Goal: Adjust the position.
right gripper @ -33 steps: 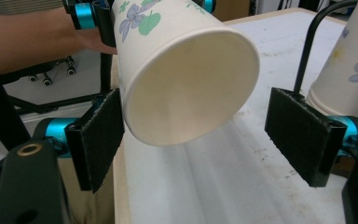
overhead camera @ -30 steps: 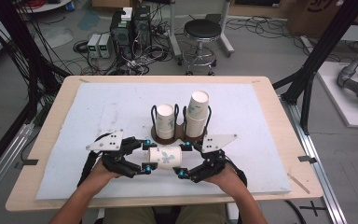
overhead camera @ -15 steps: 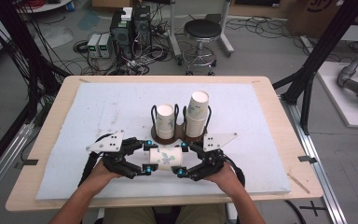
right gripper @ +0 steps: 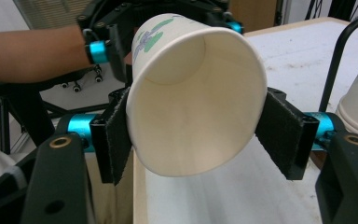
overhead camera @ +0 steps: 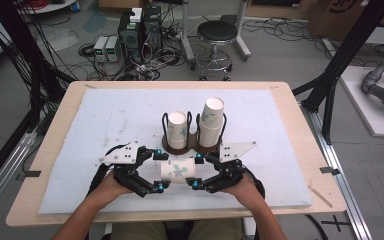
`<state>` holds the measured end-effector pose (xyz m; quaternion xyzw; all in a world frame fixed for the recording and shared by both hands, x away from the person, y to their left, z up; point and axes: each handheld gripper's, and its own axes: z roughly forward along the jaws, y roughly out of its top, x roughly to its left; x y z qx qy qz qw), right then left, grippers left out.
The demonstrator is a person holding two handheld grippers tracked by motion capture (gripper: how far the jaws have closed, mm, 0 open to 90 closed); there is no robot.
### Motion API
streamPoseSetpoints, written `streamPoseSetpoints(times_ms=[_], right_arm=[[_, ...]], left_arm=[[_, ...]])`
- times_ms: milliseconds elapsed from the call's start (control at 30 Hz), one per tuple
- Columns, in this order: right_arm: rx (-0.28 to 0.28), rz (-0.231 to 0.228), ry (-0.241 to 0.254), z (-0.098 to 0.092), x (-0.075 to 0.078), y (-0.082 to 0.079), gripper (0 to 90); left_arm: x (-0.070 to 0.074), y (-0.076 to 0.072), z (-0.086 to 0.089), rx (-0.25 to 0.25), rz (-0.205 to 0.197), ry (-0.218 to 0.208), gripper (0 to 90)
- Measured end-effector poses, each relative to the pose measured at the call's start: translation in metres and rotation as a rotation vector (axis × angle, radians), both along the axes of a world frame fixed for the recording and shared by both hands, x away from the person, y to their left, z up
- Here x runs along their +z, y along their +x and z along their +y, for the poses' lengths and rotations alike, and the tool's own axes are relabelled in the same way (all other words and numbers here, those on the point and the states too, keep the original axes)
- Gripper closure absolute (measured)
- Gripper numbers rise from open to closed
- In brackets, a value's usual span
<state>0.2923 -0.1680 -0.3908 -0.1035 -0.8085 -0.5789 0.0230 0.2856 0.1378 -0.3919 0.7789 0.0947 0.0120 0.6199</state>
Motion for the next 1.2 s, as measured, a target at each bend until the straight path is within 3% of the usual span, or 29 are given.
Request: streamPoseSetpoints(times_ms=[133, 300, 533, 600, 1200], right_arm=[[-0.032, -0.006, -0.051, -0.002, 0.003, 0.000, 31.7], [-0.044, -0.007, -0.082, -0.001, 0.008, 0.000, 31.6], [-0.049, -0.042, -0.156, 0.004, 0.019, 0.003, 31.6], [-0.047, -0.064, -0.207, 0.008, 0.026, 0.005, 31.6], [0.006, -0.136, -0.396, 0.031, 0.054, 0.011, 31.6]], left_arm=[[0.001, -0.001, 0.001, 0.021, 0.008, 0.040, 13.9], [0.006, 0.000, 0.006, 0.059, -0.002, 0.101, 14.1], [0.016, 0.002, 0.011, 0.082, -0.015, 0.161, 14.3], [0.019, 0.002, 0.011, 0.079, -0.017, 0.182, 14.3], [0.031, 0.004, 0.004, 0.046, -0.023, 0.290, 15.6]])
